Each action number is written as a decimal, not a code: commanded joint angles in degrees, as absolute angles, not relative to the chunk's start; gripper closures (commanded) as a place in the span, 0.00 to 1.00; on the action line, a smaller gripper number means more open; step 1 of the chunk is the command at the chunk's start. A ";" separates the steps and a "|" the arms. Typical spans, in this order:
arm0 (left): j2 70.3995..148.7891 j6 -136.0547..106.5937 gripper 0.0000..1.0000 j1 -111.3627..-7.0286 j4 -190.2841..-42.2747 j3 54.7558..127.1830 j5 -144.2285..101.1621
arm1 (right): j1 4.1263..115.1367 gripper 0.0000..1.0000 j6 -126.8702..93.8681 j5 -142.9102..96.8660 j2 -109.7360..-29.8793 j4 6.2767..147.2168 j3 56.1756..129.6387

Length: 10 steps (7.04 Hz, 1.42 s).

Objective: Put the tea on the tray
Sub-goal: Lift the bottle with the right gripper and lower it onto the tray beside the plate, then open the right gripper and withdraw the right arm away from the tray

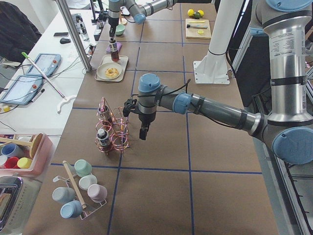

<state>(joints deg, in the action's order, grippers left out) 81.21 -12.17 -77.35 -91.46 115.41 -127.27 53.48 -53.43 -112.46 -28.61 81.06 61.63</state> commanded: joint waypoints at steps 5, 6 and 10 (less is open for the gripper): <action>81.30 -12.22 0.00 -77.34 -91.49 115.40 -127.27 | 55.98 0.00 -50.81 -119.61 -37.99 89.50 81.00; 81.21 -12.13 0.00 -77.34 -91.41 115.31 -127.27 | 55.99 0.00 -50.54 -119.71 -46.50 94.78 94.52; 80.07 -5.84 0.00 -83.19 -91.23 108.85 -128.14 | 58.17 0.00 -35.30 -119.44 -67.79 108.90 121.17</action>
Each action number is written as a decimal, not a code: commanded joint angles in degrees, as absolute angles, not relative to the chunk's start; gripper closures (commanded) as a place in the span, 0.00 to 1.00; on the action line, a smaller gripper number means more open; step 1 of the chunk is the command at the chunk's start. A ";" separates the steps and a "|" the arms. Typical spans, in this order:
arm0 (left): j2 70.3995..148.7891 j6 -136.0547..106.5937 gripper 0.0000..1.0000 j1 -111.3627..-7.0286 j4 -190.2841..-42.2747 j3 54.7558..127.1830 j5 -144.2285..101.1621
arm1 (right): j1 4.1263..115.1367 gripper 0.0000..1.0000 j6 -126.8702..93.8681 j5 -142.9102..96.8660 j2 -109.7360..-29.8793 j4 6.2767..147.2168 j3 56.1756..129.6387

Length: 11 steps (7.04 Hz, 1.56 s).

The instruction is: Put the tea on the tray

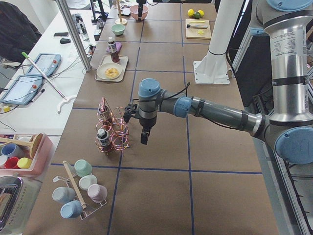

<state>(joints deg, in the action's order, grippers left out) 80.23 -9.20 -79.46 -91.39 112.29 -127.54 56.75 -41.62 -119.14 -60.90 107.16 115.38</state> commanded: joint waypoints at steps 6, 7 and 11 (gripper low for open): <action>80.60 -0.70 0.00 -89.82 -91.41 99.31 -136.76 | 88.64 0.00 13.48 -137.26 -90.07 107.33 107.28; 80.07 -0.79 0.00 -89.82 -91.32 99.93 -136.76 | 93.47 0.00 19.36 -137.55 -90.96 102.88 100.96; 79.98 -0.70 0.00 -89.91 -91.41 99.32 -137.02 | 93.87 0.00 16.10 -137.20 -93.42 87.33 88.70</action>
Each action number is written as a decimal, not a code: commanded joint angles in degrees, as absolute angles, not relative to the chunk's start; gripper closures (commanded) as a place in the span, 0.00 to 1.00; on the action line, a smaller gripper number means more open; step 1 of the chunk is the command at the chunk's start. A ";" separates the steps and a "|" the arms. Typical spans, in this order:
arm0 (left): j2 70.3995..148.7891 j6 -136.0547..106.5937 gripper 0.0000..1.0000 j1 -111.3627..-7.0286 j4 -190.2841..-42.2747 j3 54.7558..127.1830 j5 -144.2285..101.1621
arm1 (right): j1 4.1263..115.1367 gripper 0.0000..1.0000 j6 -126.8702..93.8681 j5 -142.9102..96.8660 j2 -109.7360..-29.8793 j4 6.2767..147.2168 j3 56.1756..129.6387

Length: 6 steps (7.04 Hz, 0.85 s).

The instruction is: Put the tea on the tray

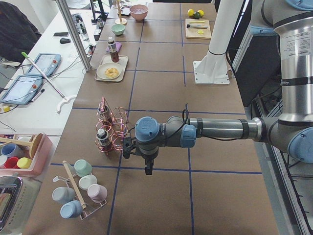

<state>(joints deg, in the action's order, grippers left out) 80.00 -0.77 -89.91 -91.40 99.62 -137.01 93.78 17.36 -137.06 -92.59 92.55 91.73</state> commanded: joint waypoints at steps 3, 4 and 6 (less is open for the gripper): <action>79.98 -0.70 0.00 -89.83 -91.41 99.49 -137.02 | 93.78 0.00 5.10 -137.63 -92.73 87.00 91.91; 79.98 -0.70 0.00 -89.91 -91.41 99.49 -137.02 | 93.87 0.00 3.88 -137.64 -92.81 88.23 93.59; 79.98 -0.70 0.00 -89.83 -91.41 99.23 -137.02 | 93.78 0.00 3.16 -137.90 -93.07 90.09 94.83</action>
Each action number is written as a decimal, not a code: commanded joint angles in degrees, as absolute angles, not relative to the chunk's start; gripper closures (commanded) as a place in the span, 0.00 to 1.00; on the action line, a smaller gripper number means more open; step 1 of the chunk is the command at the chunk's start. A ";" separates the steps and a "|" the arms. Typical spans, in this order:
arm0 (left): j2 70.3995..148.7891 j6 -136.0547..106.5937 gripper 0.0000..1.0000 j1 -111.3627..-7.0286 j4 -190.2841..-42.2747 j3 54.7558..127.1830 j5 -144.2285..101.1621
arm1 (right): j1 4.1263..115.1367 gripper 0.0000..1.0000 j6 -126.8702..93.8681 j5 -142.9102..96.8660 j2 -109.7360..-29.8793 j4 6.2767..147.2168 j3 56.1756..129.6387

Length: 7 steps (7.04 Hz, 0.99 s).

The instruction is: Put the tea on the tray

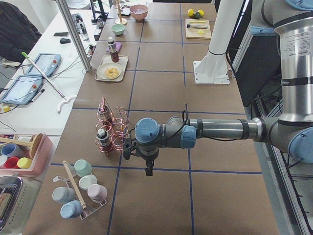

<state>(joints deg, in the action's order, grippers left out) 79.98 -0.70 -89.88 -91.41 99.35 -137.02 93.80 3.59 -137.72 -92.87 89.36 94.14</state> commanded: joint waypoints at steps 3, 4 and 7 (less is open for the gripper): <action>79.98 -0.70 0.00 -89.91 -91.49 98.97 -137.02 | 93.78 0.00 3.16 -137.73 -93.43 89.65 94.48; 79.98 -0.70 0.00 -89.91 -91.49 98.88 -137.02 | 93.78 0.00 3.16 -137.81 -93.43 89.65 94.40; 80.16 -0.79 0.00 -89.91 -91.41 98.53 -136.93 | 93.78 0.00 3.16 -137.73 -93.43 89.56 94.39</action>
